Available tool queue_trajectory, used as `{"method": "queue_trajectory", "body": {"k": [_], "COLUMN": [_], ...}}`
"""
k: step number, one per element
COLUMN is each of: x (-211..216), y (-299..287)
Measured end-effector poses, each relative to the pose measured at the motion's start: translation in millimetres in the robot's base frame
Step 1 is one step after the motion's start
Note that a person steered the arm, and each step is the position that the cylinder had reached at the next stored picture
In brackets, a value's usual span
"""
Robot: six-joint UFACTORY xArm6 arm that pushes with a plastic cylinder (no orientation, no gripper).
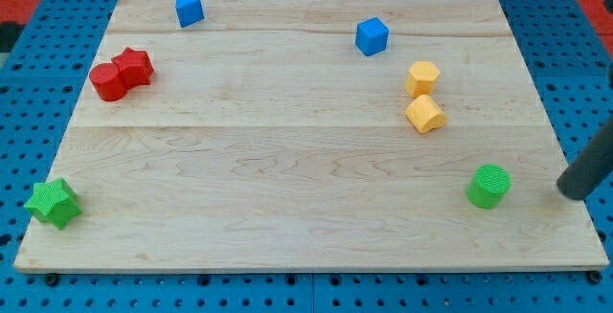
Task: Move the green circle into the yellow heart
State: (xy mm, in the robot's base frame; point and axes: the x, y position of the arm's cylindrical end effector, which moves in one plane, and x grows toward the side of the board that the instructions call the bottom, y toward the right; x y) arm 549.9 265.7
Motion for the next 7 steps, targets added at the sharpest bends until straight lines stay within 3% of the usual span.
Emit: {"method": "queue_trajectory", "body": {"k": [2,3,5,7], "x": [-10,-3,5,-27], "y": [-89,-84,-130,-145]}}
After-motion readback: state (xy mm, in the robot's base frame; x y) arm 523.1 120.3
